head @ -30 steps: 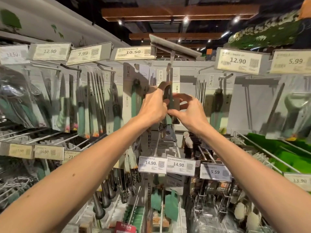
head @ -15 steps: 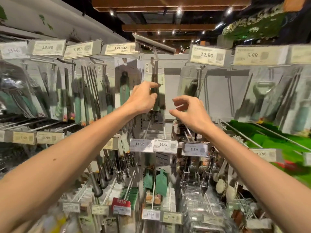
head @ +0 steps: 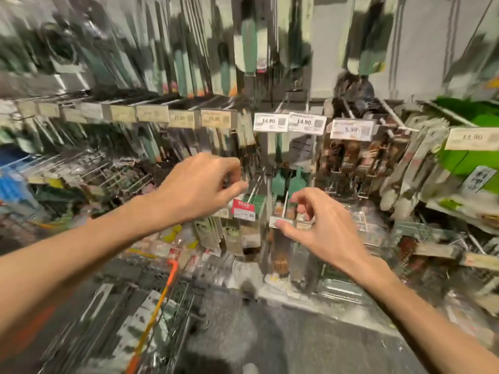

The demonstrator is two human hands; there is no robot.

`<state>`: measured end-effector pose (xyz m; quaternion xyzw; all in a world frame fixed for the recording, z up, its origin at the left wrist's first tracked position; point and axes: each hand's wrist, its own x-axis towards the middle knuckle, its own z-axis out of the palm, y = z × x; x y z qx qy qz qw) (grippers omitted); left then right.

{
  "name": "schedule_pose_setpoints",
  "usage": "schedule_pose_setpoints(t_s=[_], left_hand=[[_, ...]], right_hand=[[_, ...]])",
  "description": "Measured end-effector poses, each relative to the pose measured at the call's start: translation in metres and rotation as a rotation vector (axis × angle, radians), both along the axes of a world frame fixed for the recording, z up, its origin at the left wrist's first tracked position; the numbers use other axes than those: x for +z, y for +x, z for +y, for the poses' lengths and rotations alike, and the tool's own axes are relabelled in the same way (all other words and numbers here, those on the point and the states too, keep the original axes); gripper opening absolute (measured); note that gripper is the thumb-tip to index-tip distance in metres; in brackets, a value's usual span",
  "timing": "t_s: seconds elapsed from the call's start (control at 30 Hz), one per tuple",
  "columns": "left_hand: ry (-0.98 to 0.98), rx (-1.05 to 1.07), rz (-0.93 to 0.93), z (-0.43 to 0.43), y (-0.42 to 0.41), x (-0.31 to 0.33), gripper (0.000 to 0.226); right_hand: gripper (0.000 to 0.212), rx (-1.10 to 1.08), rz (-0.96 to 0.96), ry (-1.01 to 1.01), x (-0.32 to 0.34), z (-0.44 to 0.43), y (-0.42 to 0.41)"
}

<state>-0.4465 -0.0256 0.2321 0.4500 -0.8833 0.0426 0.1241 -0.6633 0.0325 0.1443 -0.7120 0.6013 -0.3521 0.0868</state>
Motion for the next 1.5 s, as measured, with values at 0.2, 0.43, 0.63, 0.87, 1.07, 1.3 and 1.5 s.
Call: schedule_pose_setpoints(t_s=[0.2,0.43,0.63,0.87,1.07,1.3,1.5], left_hand=[[0.232,0.235,-0.035,0.064,0.108,-0.105,0.043],[0.596,0.567,0.108,0.087,0.240,-0.220,0.031],[0.870,0.652,0.194,0.065,0.362,-0.310,0.012],[1.084,0.585,0.151,0.024,0.474,-0.396,0.014],[1.280,0.542,-0.112,-0.017,0.544,-0.471,0.023],[1.360,0.480,-0.259,-0.053,0.590,-0.559,0.052],[1.466,0.440,-0.314,-0.054,0.606,-0.623,0.092]], right_hand=[[0.036,0.162,-0.094,0.247,-0.097,0.029,0.100],[0.028,0.318,-0.124,0.571,-0.175,0.029,0.235],[0.021,0.340,-0.008,0.732,-0.227,0.010,0.349],[0.021,0.300,0.131,0.895,-0.294,-0.021,0.456],[0.024,0.308,0.230,1.144,-0.368,-0.052,0.519],[0.049,0.358,0.362,1.321,-0.469,-0.098,0.571],[0.067,0.433,0.459,1.369,-0.530,-0.103,0.593]])
